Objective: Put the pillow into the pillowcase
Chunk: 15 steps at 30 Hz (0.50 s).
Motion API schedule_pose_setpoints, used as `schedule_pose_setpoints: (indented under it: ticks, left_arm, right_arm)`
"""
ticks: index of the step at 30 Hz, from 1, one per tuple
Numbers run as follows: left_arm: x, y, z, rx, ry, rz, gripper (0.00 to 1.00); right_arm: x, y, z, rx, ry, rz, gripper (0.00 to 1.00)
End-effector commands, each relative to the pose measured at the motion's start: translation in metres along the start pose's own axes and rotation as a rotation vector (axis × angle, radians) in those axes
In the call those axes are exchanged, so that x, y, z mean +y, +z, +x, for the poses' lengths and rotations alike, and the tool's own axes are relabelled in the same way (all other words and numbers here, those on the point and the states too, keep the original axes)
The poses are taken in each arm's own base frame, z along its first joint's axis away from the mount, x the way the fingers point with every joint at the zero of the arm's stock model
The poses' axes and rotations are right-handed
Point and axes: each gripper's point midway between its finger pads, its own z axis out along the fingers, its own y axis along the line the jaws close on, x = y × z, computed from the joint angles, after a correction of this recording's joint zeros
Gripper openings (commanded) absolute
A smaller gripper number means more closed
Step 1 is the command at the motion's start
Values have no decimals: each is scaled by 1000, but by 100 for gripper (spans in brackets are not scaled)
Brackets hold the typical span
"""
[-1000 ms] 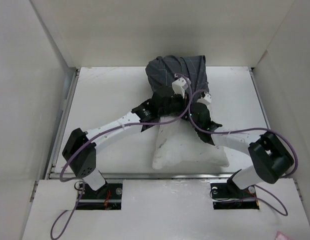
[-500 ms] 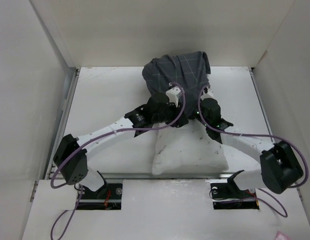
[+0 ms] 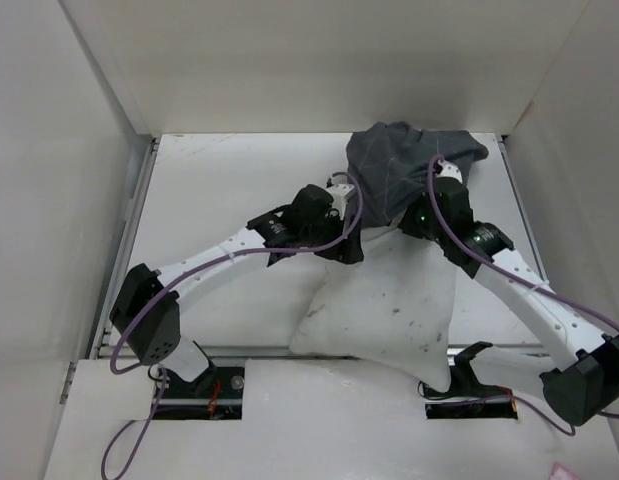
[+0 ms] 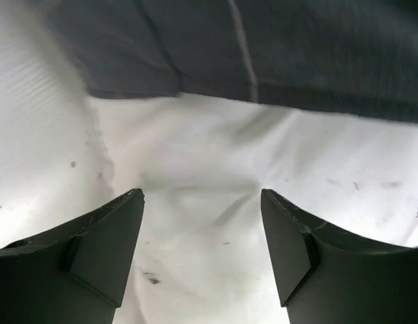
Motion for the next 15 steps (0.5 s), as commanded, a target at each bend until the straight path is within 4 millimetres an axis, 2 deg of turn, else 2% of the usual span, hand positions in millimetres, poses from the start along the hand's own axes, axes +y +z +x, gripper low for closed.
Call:
schedule_pose_setpoints:
  ticks: [1,3,4,5,7,8,9,10,13,15]
  left_arm:
    - [-5,-23,-31,-90,30,-21,68]
    - [-5,-23,-31,-90,21,-20,68]
    - [-8,-23,-34,-101,16,-5,68]
    - [-7,-21,-32,-99,15,-5,68]
    - [-6,-16,-28,-89,5,0,63]
    - [-6,-16,-28,-88,5,0,63]
    - [-7,-16,-30,-96,7,4,62]
    - [-5,-13,-28,-89,5,0,60]
    - [-2,-8,-23,-86,-14,0,58]
    - [-8,-5,-22,-93,-20,44,58]
  right_arm:
    - [14,-12,13,76,-94,-107,100]
    - [11,-7,32,160,-122,-112,100]
    - [17,-10,35,191,-128,-127,100]
    - [24,-13,29,196,-127,-139,100]
    - [28,-15,32,224,-139,-161,100]
    - [40,-20,29,218,-135,-221,100]
    - [51,-27,21,186,-124,-275,100]
    - [65,-29,4,116,-103,-325,100]
    - [80,-37,-20,12,-57,-379,100]
    - [90,-44,-38,-52,-43,-411,100]
